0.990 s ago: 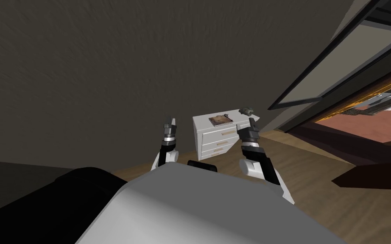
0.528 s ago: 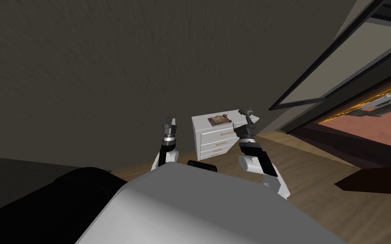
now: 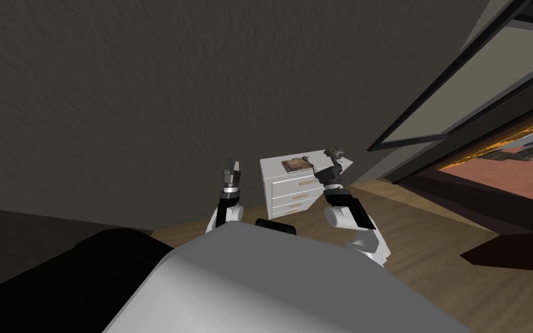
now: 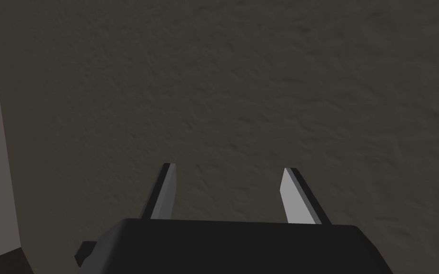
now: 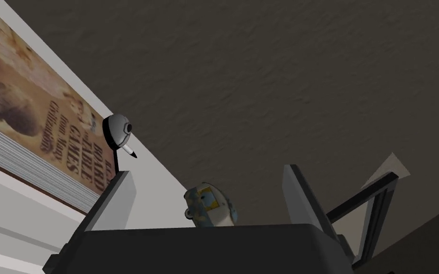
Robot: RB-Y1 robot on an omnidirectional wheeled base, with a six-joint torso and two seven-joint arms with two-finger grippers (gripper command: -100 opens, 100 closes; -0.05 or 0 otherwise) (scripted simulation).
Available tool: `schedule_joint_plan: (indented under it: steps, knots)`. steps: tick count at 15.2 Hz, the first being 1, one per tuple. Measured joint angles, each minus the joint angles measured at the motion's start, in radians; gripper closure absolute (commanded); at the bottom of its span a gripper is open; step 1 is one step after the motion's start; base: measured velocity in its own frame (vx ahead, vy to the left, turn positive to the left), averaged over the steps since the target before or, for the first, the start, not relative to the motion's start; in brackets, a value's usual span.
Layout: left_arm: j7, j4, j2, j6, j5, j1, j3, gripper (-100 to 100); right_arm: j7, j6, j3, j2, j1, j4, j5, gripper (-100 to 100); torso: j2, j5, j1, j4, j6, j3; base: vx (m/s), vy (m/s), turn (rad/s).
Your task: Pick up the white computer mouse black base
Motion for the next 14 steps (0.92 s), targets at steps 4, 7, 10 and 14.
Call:
schedule_joint_plan:
  steps: [4, 7, 10, 14]
  knots:
    - [0.000, 0.000, 0.000, 0.000, 0.000, 0.000, 0.000, 0, -0.080, 0.069, 0.003, -0.014, -0.046, 0.011, -0.026, -100, 0.000, 0.000, -0.002, 0.000, 0.000, 0.000, 0.008, -0.051, 0.032]
    - [0.000, 0.000, 0.000, 0.000, 0.000, 0.000, 0.000, 0, -0.138, 0.109, 0.003, -0.020, -0.074, 0.020, -0.040, -100, 0.000, 0.000, -0.001, 0.000, 0.000, 0.000, 0.009, -0.042, 0.025]
    - [0.000, 0.000, 0.000, 0.000, 0.000, 0.000, 0.000, 0, -0.195, 0.152, 0.006, -0.024, -0.097, 0.026, -0.052, -100, 0.000, 0.000, 0.000, 0.000, 0.000, 0.000, 0.007, -0.038, 0.021]
    - [0.000, 0.000, 0.000, 0.000, 0.000, 0.000, 0.000, 0, -0.270, 0.210, 0.008, -0.034, -0.136, 0.037, -0.073, -100, 0.000, 0.000, 0.000, 0.000, 0.000, 0.000, 0.007, -0.042, 0.030]
